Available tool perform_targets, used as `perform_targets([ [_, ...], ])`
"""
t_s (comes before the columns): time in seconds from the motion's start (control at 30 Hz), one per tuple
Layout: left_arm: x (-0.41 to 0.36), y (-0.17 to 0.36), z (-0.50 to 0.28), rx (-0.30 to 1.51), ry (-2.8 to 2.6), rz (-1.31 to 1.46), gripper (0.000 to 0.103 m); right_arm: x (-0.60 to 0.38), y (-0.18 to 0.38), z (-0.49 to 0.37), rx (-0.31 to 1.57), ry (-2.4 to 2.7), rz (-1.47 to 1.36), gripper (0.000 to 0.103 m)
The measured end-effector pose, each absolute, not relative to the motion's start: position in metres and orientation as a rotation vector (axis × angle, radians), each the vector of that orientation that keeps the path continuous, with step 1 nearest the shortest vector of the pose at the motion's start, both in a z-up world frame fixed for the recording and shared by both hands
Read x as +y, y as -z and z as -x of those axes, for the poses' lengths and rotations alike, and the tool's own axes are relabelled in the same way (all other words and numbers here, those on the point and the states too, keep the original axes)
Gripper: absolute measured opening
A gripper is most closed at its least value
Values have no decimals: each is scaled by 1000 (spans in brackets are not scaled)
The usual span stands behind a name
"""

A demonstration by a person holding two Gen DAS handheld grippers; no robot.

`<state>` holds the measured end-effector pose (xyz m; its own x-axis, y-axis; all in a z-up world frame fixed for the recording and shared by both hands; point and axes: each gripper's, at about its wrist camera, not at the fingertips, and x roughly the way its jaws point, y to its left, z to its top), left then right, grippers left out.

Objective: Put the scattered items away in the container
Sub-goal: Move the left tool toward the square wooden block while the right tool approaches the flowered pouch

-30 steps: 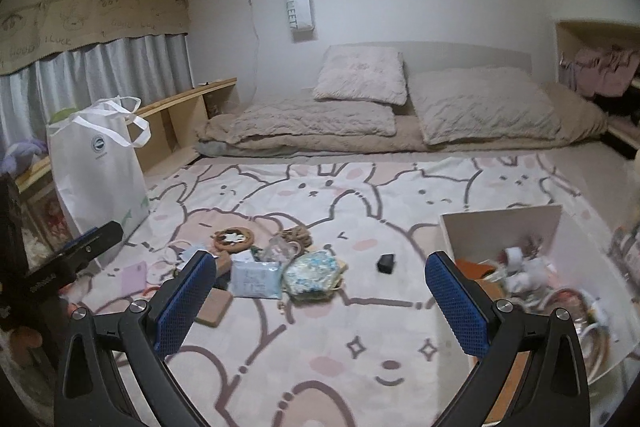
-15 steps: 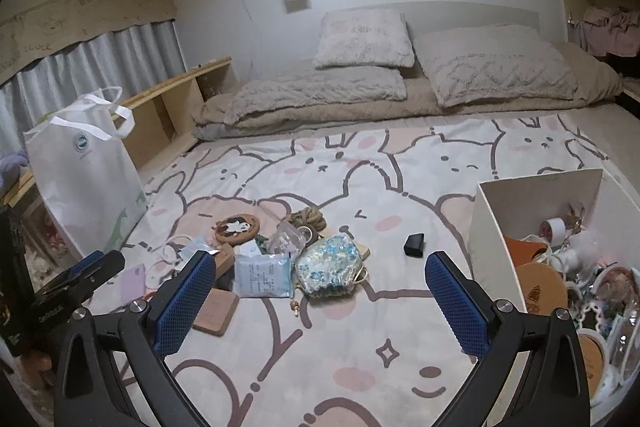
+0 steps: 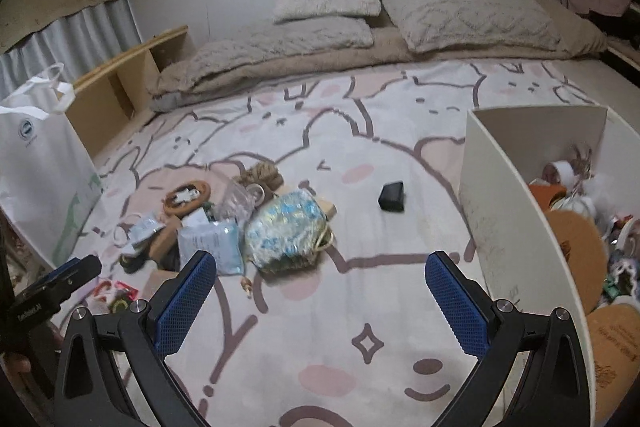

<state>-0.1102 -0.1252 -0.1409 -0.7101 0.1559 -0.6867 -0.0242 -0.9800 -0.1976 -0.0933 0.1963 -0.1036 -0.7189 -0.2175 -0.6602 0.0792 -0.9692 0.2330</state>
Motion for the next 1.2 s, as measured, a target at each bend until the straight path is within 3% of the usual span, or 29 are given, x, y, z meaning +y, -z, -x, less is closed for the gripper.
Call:
perform_targets([
  [0.63,-101,215,144,-84,-2781,1456,103,175,172,91,-176,2623,-1283,103],
  [0.93,-90,230,148,42,-2825,1478,103,179,195,99,-173,2575,-1403,103],
  [1.2,-89,240,152,145,-2880,1510,103,167,202,95,-11,2583,-1402,103],
])
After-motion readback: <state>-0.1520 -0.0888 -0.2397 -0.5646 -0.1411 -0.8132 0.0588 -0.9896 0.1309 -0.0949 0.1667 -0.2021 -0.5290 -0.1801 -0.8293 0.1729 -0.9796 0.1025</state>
